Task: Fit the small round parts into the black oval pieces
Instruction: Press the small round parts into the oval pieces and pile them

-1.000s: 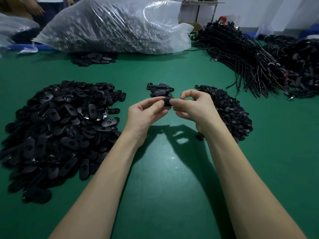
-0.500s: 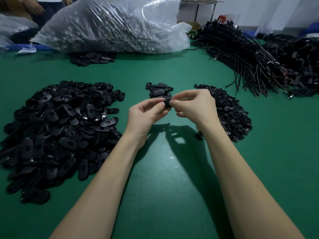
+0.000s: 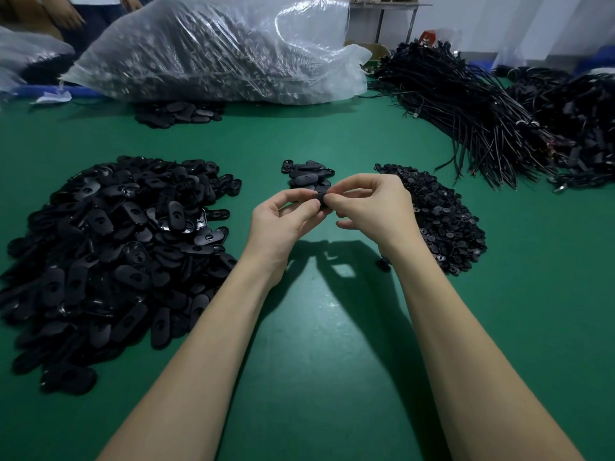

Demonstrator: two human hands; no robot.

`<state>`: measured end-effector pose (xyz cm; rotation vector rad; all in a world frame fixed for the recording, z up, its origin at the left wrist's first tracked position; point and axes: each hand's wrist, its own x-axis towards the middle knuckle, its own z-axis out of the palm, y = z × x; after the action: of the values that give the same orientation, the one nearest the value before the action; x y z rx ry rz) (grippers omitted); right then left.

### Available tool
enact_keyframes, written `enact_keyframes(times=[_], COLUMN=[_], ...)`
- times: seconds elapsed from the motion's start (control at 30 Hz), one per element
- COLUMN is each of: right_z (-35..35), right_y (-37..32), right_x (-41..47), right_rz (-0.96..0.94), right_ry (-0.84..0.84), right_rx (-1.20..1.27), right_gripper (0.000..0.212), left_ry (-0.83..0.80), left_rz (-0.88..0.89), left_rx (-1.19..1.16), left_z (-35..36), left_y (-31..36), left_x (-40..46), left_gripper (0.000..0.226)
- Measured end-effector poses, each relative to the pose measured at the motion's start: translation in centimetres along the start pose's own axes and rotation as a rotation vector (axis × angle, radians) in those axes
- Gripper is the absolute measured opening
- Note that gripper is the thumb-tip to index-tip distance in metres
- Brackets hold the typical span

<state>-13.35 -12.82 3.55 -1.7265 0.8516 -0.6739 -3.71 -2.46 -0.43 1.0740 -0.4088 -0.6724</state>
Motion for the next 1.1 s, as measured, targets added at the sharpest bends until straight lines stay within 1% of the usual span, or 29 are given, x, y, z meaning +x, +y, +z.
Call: enact_keyframes(times=[0.13,0.23,0.33,0.4,0.5,0.67,0.83,0.97,1.1], right_z=[-0.6,-1.1,-1.4,-1.5,-1.5,-0.9,-1.0,-0.9,-0.5], right_y=[0.3,0.6,0.9,0.9,0.7,0.5,0.5,0.6,0.9], right_x=[0.1,0.2,0.3,0.3,0.3,0.4,0.2,0.1,0.1], right_rz=[0.112,0.190,0.214,0.203,0.158,0.074,0.033,0.026,0.009], right_ry=[-0.121,-0.233,-0.292,-0.321,-0.305,-0.201,-0.211,-0.228,-0.187], right_rx=[0.205,0.342,0.397,0.402,0.345,0.110,0.035,0.027,-0.060], right_gripper=[0.013,0.015,0.019,0.018,0.014,0.013,0.009,0.009,0.008], left_ry=[-0.016,-0.060,-0.092,-0.079,-0.051,-0.072,-0.116,-0.141,-0.129], left_rz=[-0.018,-0.058,-0.084,-0.091,-0.070,-0.010,0.020,0.018,0.022], left_rx=[-0.015,-0.025,0.009,0.042,0.112,0.239,0.336,0.393,0.432], left_z=[-0.1,-0.3,-0.5,-0.7,-0.8,-1.0,-1.4,-1.6,-1.7], left_y=[0.2,0.5,0.7,0.9,1.1,1.1,1.3,1.3,1.2], left_x=[-0.1,-0.1,-0.2,-0.2,-0.1,-0.2,-0.1,-0.1,0.0], left_gripper=[0.012,0.012,0.012,0.012,0.013,0.014,0.011,0.012,0.013])
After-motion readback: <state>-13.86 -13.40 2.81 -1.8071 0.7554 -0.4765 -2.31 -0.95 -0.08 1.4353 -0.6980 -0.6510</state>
